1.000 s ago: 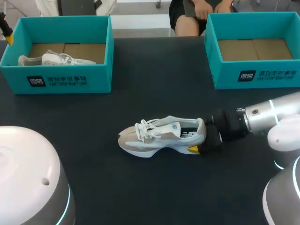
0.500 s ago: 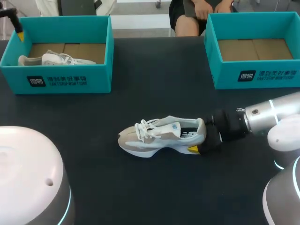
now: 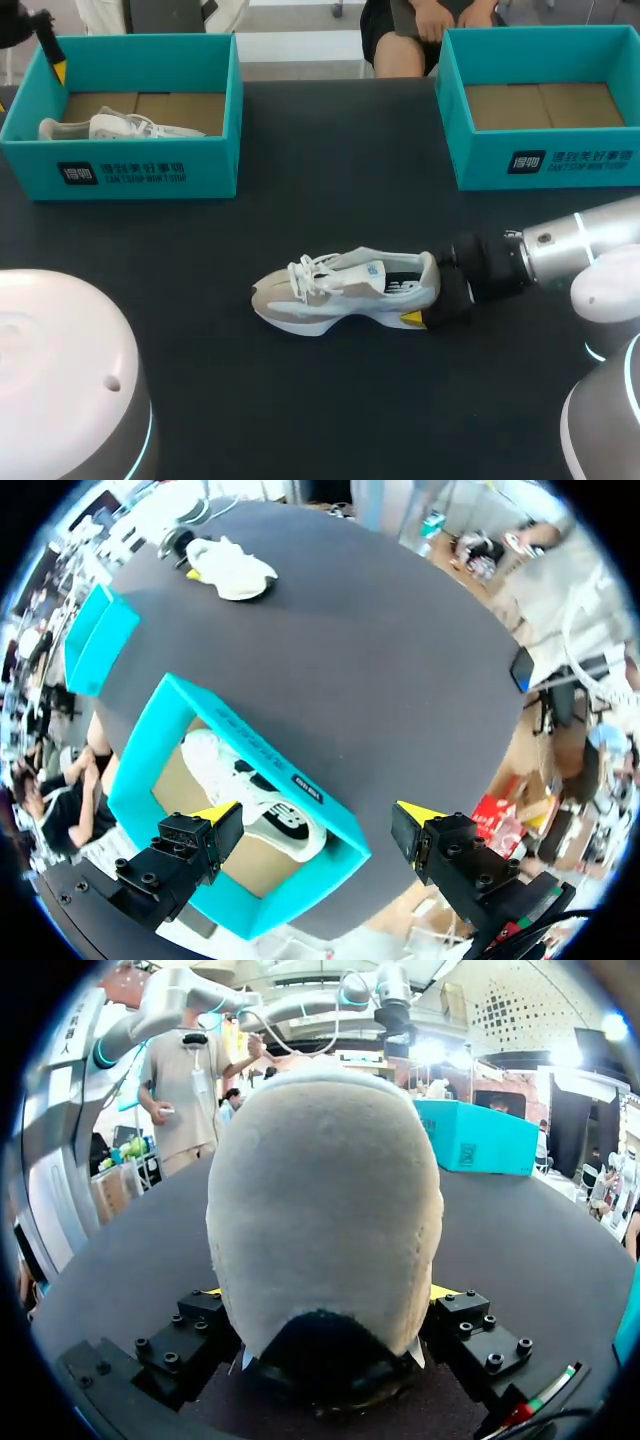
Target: Take the shoe out of the shoebox, open the shoe tongue, remove and reinsert the insole, then place the shoe into the shoebox
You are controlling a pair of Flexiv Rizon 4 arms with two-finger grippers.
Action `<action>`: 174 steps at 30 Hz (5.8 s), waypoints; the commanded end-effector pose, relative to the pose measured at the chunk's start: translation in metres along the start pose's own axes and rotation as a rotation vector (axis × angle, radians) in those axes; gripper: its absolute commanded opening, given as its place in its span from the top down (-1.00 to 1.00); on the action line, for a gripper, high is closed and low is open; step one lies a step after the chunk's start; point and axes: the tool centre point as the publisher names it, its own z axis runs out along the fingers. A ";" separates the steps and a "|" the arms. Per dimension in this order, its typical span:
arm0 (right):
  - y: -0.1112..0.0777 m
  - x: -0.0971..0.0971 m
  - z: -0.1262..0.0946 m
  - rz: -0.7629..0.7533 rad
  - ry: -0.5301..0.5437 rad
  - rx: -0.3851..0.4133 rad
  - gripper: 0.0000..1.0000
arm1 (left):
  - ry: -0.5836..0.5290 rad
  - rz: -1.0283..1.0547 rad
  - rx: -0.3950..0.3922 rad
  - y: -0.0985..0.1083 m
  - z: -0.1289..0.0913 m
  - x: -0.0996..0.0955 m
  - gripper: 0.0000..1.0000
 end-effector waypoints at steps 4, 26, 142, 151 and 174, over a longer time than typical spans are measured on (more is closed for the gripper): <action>-0.003 -0.002 0.006 0.000 -0.003 0.004 1.00 | -0.016 -0.328 -0.047 -0.005 0.001 0.001 -1.00; -0.003 -0.002 0.006 0.000 -0.003 0.004 1.00 | 0.076 -1.092 -0.133 -0.068 0.000 -0.014 -1.00; -0.003 -0.002 0.006 0.000 -0.003 0.004 1.00 | -0.041 -2.338 -0.291 -0.478 0.200 -0.210 -1.00; -0.003 -0.002 0.006 0.000 -0.003 0.004 1.00 | -0.082 -2.341 -0.356 -0.480 0.212 -0.213 -1.00; -0.003 -0.002 0.006 0.000 -0.003 0.004 1.00 | -0.251 -2.343 -0.465 -0.456 0.219 -0.184 -1.00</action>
